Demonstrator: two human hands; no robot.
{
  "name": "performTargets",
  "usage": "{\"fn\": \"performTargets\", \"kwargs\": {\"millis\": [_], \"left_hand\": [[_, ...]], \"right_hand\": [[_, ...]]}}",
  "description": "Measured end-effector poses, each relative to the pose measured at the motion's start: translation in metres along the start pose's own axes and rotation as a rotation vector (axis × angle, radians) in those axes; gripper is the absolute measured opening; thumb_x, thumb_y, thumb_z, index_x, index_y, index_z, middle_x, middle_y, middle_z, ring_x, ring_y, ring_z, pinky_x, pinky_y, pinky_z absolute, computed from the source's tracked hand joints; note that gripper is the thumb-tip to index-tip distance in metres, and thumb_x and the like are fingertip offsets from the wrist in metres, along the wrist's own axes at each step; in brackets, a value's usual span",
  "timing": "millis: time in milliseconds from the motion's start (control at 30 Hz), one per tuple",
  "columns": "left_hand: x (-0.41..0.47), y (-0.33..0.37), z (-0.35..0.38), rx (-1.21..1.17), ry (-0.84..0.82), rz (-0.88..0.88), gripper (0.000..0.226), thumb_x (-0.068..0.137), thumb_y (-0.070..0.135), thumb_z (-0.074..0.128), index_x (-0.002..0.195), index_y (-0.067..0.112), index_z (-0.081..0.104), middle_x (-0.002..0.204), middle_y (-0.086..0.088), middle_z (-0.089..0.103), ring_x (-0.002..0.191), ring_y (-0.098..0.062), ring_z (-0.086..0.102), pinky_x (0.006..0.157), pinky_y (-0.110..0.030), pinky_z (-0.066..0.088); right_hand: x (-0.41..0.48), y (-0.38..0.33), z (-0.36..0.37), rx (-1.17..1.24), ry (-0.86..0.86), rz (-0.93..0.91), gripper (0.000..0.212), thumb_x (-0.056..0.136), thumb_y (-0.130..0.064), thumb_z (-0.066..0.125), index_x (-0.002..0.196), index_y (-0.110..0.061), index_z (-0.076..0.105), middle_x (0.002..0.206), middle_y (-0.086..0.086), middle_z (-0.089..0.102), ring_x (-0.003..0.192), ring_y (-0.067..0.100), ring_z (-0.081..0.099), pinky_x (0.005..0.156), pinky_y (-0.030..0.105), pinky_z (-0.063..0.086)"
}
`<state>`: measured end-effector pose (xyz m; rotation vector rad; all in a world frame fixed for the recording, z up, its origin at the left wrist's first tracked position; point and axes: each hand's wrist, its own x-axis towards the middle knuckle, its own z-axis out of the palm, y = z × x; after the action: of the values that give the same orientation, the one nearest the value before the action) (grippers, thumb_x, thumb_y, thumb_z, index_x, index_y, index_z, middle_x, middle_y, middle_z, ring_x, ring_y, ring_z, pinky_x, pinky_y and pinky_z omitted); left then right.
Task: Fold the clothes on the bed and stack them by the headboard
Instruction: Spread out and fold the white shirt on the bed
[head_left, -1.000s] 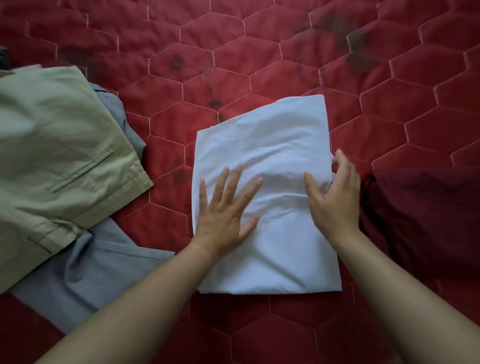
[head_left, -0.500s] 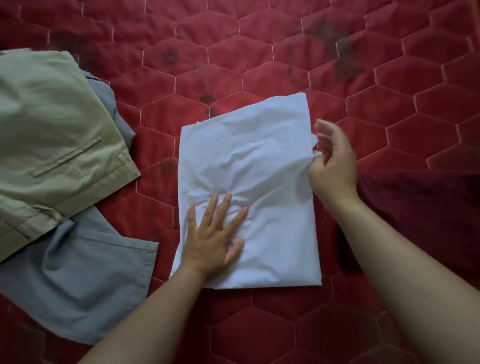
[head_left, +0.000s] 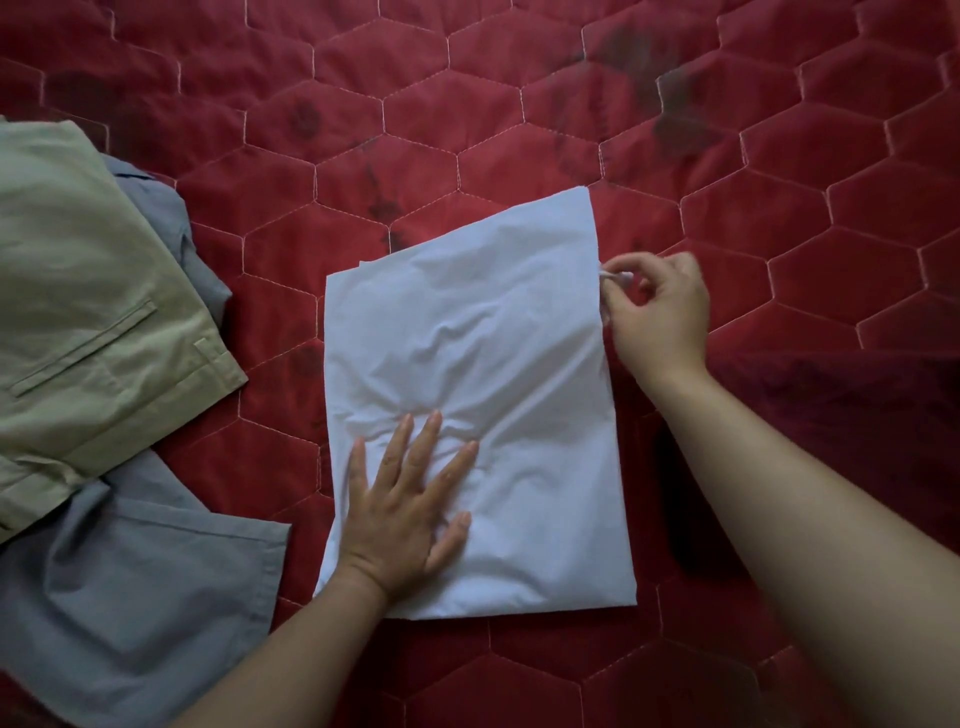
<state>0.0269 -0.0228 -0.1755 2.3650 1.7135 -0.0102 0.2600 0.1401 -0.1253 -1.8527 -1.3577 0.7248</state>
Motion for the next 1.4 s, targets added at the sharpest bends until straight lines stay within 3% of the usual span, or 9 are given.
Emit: {"fn": "performTargets", "kwargs": {"millis": [233, 333, 600, 767, 933, 1067, 1233, 1333, 1400], "left_hand": [[0.001, -0.001, -0.001, 0.002, -0.003, 0.006, 0.065, 0.078, 0.052, 0.04, 0.14, 0.032, 0.037, 0.152, -0.01, 0.028, 0.14, -0.031, 0.025, 0.102, -0.063, 0.023], [0.001, -0.001, 0.0, 0.006, -0.004, 0.006, 0.066, 0.077, 0.052, 0.041, 0.14, 0.033, 0.036, 0.152, -0.009, 0.028, 0.139, -0.031, 0.026, 0.103, -0.063, 0.021], [0.001, -0.001, -0.002, -0.003, 0.001, 0.002, 0.065, 0.078, 0.052, 0.04, 0.14, 0.031, 0.037, 0.152, -0.009, 0.028, 0.139, -0.031, 0.026, 0.102, -0.063, 0.024], [0.001, -0.001, -0.001, 0.009, 0.015, 0.005, 0.066, 0.077, 0.051, 0.042, 0.14, 0.032, 0.039, 0.152, -0.009, 0.029, 0.139, -0.031, 0.026, 0.102, -0.062, 0.023], [0.001, -0.001, 0.0, 0.022, 0.033, 0.004, 0.066, 0.076, 0.052, 0.041, 0.139, 0.033, 0.037, 0.151, -0.009, 0.03, 0.139, -0.031, 0.025, 0.102, -0.061, 0.022], [0.001, -0.002, 0.001, 0.026, 0.025, 0.014, 0.067, 0.076, 0.052, 0.041, 0.14, 0.033, 0.036, 0.151, -0.009, 0.029, 0.14, -0.031, 0.024, 0.103, -0.061, 0.022], [0.0, -0.002, 0.001, 0.042, 0.041, 0.023, 0.067, 0.076, 0.053, 0.04, 0.14, 0.033, 0.036, 0.151, -0.009, 0.029, 0.14, -0.032, 0.026, 0.103, -0.061, 0.023], [0.001, -0.003, 0.002, 0.032, 0.046, 0.025, 0.066, 0.077, 0.053, 0.04, 0.14, 0.033, 0.038, 0.152, -0.008, 0.029, 0.139, -0.032, 0.027, 0.103, -0.061, 0.023], [0.001, -0.003, 0.002, 0.036, 0.047, 0.027, 0.065, 0.077, 0.052, 0.039, 0.139, 0.033, 0.039, 0.151, -0.008, 0.029, 0.138, -0.033, 0.029, 0.103, -0.061, 0.023]], "right_hand": [[-0.004, -0.009, -0.002, 0.488, -0.104, 0.469, 0.02, 0.09, -0.007, 0.046, 0.105, -0.015, 0.055, 0.085, 0.0, 0.062, 0.057, 0.001, 0.059, 0.055, 0.017, 0.049], [-0.002, -0.015, -0.015, 0.515, -0.242, 0.66, 0.019, 0.09, -0.034, 0.054, 0.091, -0.017, 0.06, 0.081, 0.003, 0.065, 0.06, 0.01, 0.063, 0.058, 0.026, 0.056], [-0.005, -0.052, -0.001, 0.524, -0.271, 0.319, 0.008, 0.08, -0.01, 0.07, 0.078, -0.016, 0.065, 0.078, 0.002, 0.071, 0.075, 0.017, 0.067, 0.072, 0.033, 0.056], [-0.006, -0.022, 0.005, 0.066, 0.073, 0.304, 0.031, 0.091, -0.015, 0.055, 0.119, -0.005, 0.049, 0.115, 0.006, 0.058, 0.106, 0.02, 0.058, 0.096, 0.036, 0.044], [-0.055, -0.017, 0.041, -0.412, -0.255, -0.545, 0.046, 0.089, -0.025, 0.048, 0.13, -0.007, 0.05, 0.141, 0.017, 0.042, 0.133, 0.033, 0.037, 0.109, 0.045, 0.025], [-0.046, 0.017, 0.038, -0.76, -0.512, -0.484, 0.054, 0.094, -0.048, 0.037, 0.145, -0.036, 0.025, 0.157, -0.004, 0.005, 0.145, 0.016, -0.001, 0.113, 0.047, -0.001], [-0.054, 0.009, 0.044, -0.629, -0.377, -0.551, 0.053, 0.09, -0.039, 0.036, 0.139, -0.019, 0.043, 0.151, 0.008, 0.03, 0.14, 0.032, 0.023, 0.109, 0.057, 0.014], [-0.083, 0.028, 0.032, -0.635, -0.563, -0.718, 0.05, 0.089, -0.036, 0.049, 0.137, -0.021, 0.046, 0.15, 0.01, 0.032, 0.139, 0.036, 0.026, 0.109, 0.052, 0.023], [-0.092, 0.042, 0.012, -0.603, -0.532, -0.552, 0.053, 0.087, -0.035, 0.057, 0.137, -0.022, 0.046, 0.15, 0.01, 0.03, 0.14, 0.031, 0.025, 0.111, 0.047, 0.023]]}}
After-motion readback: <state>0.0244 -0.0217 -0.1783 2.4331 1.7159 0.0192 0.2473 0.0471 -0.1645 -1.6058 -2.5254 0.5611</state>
